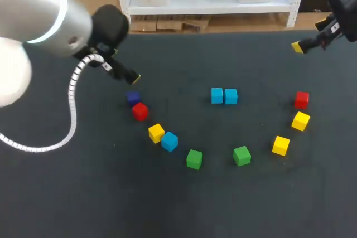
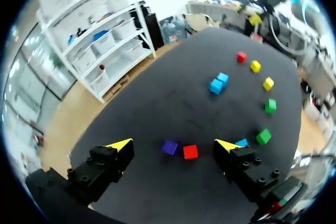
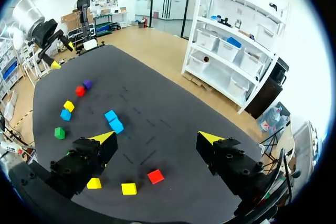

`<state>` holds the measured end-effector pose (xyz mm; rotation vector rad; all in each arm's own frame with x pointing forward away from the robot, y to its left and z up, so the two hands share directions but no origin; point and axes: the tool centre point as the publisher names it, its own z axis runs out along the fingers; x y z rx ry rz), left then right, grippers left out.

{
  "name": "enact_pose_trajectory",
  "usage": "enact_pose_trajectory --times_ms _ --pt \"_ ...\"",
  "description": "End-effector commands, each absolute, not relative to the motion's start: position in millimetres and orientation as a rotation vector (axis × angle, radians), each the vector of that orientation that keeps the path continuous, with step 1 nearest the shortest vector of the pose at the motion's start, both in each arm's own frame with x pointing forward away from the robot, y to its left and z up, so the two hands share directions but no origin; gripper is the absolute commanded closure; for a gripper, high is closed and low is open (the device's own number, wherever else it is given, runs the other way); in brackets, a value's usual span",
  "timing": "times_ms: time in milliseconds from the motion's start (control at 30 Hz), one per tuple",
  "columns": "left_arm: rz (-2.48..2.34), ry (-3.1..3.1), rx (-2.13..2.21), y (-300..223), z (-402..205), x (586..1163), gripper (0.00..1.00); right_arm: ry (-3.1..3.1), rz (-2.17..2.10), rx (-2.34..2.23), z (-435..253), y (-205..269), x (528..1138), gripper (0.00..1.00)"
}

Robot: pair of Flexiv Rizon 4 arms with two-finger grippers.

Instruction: Place the blue cubes, place green cubes on the blue cubes, place the yellow cubes on the green cubes, then place the red cubes on the yellow cubes, and place purple cube on the red cubes.

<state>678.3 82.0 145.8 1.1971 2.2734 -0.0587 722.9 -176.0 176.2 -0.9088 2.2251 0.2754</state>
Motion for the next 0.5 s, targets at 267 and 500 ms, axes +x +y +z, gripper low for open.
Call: enact_pose_trajectory --times_ms 267,500 --pt "0.142 2.238 1.648 66 117 677 0.0 2.226 0.277 -0.91 177 -176 723 0.0" --pt "0.1 2.104 1.818 46 100 651 0.0 2.226 0.277 -0.91 177 -176 723 0.0"
